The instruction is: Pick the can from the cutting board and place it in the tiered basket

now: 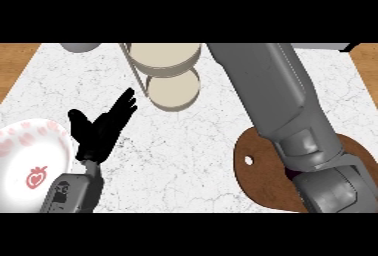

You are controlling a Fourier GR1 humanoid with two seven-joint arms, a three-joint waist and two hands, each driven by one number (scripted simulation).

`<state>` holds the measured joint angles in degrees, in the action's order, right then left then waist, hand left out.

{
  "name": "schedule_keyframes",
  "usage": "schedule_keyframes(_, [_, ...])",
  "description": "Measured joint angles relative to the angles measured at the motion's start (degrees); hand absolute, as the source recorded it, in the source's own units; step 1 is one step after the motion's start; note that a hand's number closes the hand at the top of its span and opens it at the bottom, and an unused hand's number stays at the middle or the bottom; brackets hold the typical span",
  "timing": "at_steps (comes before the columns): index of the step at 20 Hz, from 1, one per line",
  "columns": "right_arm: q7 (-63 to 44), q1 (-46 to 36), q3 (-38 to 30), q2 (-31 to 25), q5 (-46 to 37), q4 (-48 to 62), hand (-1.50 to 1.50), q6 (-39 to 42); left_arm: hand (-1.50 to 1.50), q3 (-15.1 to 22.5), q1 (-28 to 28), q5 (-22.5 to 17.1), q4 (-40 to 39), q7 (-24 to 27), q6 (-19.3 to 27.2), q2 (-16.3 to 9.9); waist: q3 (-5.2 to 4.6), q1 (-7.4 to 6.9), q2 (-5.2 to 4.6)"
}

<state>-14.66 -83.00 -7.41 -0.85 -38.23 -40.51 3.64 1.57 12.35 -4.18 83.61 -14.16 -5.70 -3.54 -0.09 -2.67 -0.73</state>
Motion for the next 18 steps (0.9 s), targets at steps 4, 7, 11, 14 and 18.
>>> schedule_keyframes(4, [3.8,-1.6,0.2,0.5,1.8,8.2,1.5,-5.1,0.0,0.7,0.1,0.1,1.1,-1.1,0.0,0.4,-0.01,-0.94,-0.23])
schedule_keyframes(7, [5.0,-2.7,-1.0,0.7,7.0,12.2,1.5,-7.6,0.0,1.5,1.2,0.4,0.4,-1.0,0.1,1.2,-0.04,-2.12,-0.49])
schedule_keyframes(11, [9.4,-3.1,-2.3,0.8,14.3,16.4,-1.5,-8.7,0.0,2.0,2.1,0.5,0.1,-0.9,-0.6,1.3,-0.04,-3.5,-0.81])
schedule_keyframes(14, [12.9,-4.3,-2.1,0.8,19.0,19.4,-1.5,-8.5,0.0,2.4,2.6,0.5,-0.1,-1.1,-0.8,1.5,-0.06,-4.38,-0.9])
schedule_keyframes(18, [18.5,-5.3,-0.9,0.8,23.6,22.4,-1.5,-9.8,0.0,3.0,3.0,0.8,-0.6,-1.1,-1.1,1.7,-0.08,-5.51,-1.06])
